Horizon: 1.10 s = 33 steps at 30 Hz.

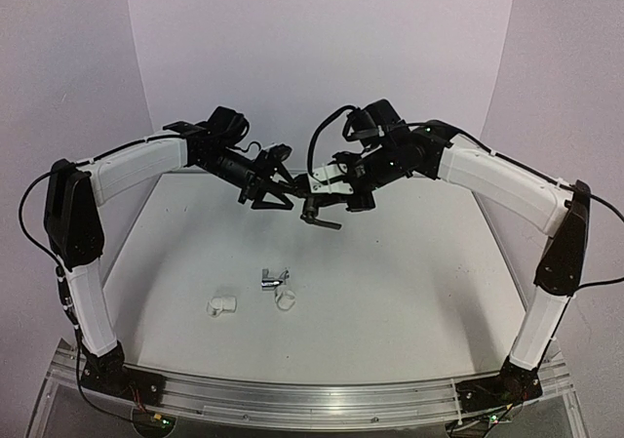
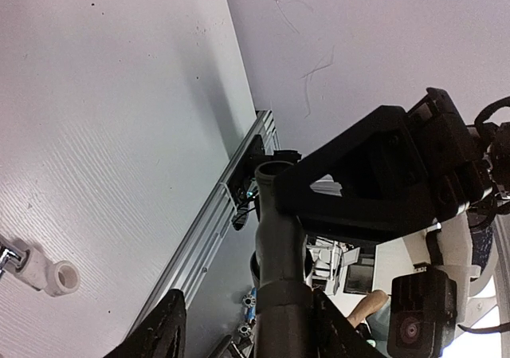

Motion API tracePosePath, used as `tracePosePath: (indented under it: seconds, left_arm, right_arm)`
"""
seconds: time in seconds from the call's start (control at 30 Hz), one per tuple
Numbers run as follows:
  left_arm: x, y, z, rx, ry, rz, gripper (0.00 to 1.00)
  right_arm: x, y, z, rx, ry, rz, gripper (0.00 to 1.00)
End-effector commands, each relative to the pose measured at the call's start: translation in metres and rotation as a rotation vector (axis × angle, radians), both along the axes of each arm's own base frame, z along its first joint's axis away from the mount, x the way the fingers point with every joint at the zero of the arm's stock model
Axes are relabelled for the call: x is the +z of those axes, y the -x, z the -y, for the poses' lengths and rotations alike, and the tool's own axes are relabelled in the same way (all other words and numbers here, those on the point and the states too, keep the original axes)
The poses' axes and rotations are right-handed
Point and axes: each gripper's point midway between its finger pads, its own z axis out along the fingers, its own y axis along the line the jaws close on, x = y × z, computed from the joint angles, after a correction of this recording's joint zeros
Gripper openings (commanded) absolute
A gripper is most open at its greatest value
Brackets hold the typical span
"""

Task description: Install the water faucets

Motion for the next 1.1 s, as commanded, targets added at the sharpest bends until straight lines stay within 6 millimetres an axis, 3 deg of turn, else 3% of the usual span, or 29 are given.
tracePosePath:
  seconds: [0.0,0.23,0.33,0.4,0.43,0.5,0.57,0.63,0.7,0.8,0.9,0.97,1.07]
  left_arm:
    - [0.011,-0.004,0.004,-0.011,0.026,0.034,0.46]
    - [0.019,0.001,0.004,-0.026,0.063,0.032,0.26]
    - [0.023,0.004,0.003,-0.034,0.08,0.033,0.06]
    - [0.027,0.006,0.003,-0.038,0.096,0.035,0.0]
    - [0.029,0.007,0.003,-0.043,0.106,0.035,0.0]
    - [0.033,0.008,0.002,-0.047,0.122,0.026,0.0]
    - [0.04,0.008,0.0,-0.047,0.144,0.023,0.0]
    - [0.047,0.007,-0.002,-0.047,0.174,0.024,0.0]
    - [0.054,0.008,-0.005,-0.043,0.195,0.006,0.0]
    - [0.062,0.01,-0.01,-0.039,0.213,0.009,0.0]
    - [0.066,0.013,-0.015,-0.035,0.215,0.002,0.0]
    - [0.068,0.015,-0.016,-0.032,0.216,-0.005,0.0]
    - [0.075,0.019,-0.018,-0.042,0.235,-0.02,0.0]
  right_arm:
    - [0.037,0.006,-0.002,0.029,-0.083,0.071,0.0]
    - [0.031,0.007,-0.001,0.027,-0.071,0.067,0.0]
    - [0.033,0.006,-0.001,0.021,-0.084,0.073,0.01]
    - [0.038,0.004,-0.002,0.003,-0.112,0.084,0.15]
    - [0.04,0.003,0.0,-0.012,-0.127,0.09,0.39]
    - [0.05,0.0,0.001,-0.05,-0.179,0.121,0.67]
    - [0.064,-0.003,0.005,-0.077,-0.252,0.173,0.74]
    - [0.082,-0.003,0.013,-0.111,-0.352,0.218,0.94]
    - [0.095,-0.001,0.022,-0.133,-0.45,0.284,0.98]
    - [0.131,0.007,0.043,-0.161,-0.608,0.404,0.98]
    - [0.149,0.017,0.06,-0.186,-0.696,0.441,0.98]
    - [0.154,0.028,0.065,-0.157,-0.708,0.453,0.98]
    - [0.138,0.061,0.064,0.019,-0.665,0.489,0.98]
